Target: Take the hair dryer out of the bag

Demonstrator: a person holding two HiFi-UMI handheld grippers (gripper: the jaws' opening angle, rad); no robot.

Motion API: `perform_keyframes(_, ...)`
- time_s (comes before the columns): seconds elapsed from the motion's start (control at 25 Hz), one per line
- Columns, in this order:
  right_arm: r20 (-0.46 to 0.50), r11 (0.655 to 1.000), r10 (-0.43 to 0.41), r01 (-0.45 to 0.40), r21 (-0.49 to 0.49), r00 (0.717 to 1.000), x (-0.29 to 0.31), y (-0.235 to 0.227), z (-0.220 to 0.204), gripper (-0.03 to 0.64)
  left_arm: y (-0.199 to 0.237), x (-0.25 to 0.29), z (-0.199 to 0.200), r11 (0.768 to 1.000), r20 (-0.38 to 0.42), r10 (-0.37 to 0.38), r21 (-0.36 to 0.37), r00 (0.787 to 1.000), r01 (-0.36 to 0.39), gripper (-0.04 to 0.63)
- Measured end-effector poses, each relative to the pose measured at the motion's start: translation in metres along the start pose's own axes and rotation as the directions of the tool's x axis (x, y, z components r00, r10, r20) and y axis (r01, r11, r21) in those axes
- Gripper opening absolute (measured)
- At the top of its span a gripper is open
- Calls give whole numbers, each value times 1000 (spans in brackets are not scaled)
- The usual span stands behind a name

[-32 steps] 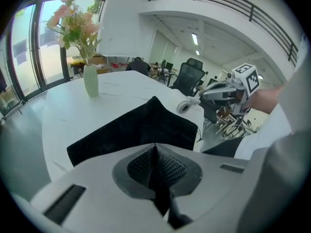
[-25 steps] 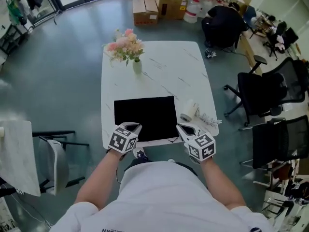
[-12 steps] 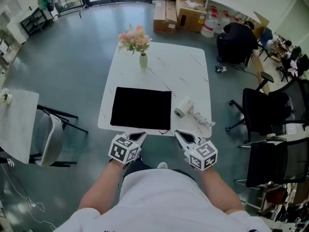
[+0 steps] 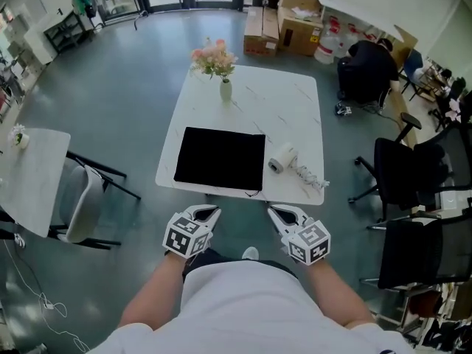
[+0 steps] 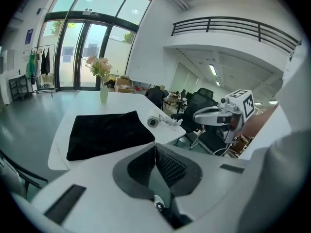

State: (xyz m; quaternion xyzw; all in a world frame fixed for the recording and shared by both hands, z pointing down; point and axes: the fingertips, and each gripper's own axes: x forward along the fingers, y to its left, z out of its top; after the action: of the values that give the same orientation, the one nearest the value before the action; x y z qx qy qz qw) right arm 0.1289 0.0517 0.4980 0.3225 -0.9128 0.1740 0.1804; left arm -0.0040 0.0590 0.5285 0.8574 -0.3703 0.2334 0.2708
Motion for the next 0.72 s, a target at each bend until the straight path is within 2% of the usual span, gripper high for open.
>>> perform_keyframes(0.12,-6,999,-38,38,0,999,3,6,1,15,6,-8,6,1000,8,-5,22,1000,4,17)
perform_keyframes(0.32,7,992,-102,101,75,995,16,15,8,15,15,-21,9,995,-16,-51,81,999,52,17)
perform_keyframes(0.52,8,978,-158,156,139,987,28,26,5,15,25,-38,1,991,-30,-96,95,995,99,17)
perform_keyframes(0.72,-1,970,-187,185,161,982,42,38,3,15,45,-49,-7,990,-36,-104,92,994,107,17)
